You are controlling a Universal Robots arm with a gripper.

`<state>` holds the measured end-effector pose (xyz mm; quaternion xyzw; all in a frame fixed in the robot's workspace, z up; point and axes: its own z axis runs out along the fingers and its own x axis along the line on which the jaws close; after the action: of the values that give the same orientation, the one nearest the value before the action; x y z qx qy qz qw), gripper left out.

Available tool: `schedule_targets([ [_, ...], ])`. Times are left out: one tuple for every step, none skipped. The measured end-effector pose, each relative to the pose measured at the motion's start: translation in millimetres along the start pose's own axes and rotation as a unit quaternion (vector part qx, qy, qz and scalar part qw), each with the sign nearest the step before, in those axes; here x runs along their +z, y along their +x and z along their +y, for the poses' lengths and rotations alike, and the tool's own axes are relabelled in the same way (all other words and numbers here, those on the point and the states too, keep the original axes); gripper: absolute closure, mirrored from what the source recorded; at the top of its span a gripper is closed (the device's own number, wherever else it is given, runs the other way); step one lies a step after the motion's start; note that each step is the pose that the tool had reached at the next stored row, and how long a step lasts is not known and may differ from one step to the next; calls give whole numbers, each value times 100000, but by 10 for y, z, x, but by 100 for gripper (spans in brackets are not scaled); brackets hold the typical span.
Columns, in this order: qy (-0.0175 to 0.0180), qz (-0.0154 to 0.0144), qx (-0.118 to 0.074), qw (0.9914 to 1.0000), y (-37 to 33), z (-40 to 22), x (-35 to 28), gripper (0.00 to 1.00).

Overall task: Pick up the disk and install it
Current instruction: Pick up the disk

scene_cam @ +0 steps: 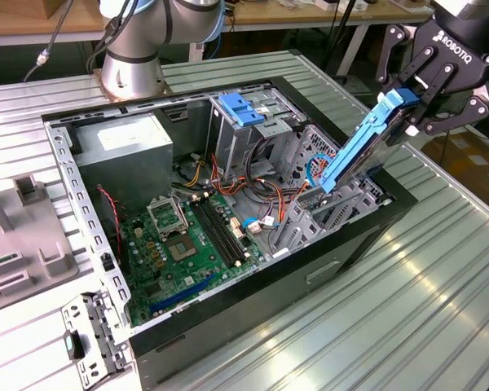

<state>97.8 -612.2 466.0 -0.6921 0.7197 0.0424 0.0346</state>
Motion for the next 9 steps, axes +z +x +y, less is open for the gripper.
schedule_targets([
  [-1,-2,-1,100000,9,-18,-1,64],
  [-2,-7,0,100000,18,-35,-1,64],
  [-3,-1,-6,100000,35,-69,-3,64],
  [-1,-6,1,100000,54,-95,-3,64],
  [-1,-2,1,100000,81,-122,-5,64],
  [0,-1,1,100000,92,-132,-5,64],
  [-1,-3,0,100000,104,-143,-5,64],
  [-2,-4,0,100000,115,-153,-5,64],
  [-1,-7,1,100000,129,-164,-5,64],
])
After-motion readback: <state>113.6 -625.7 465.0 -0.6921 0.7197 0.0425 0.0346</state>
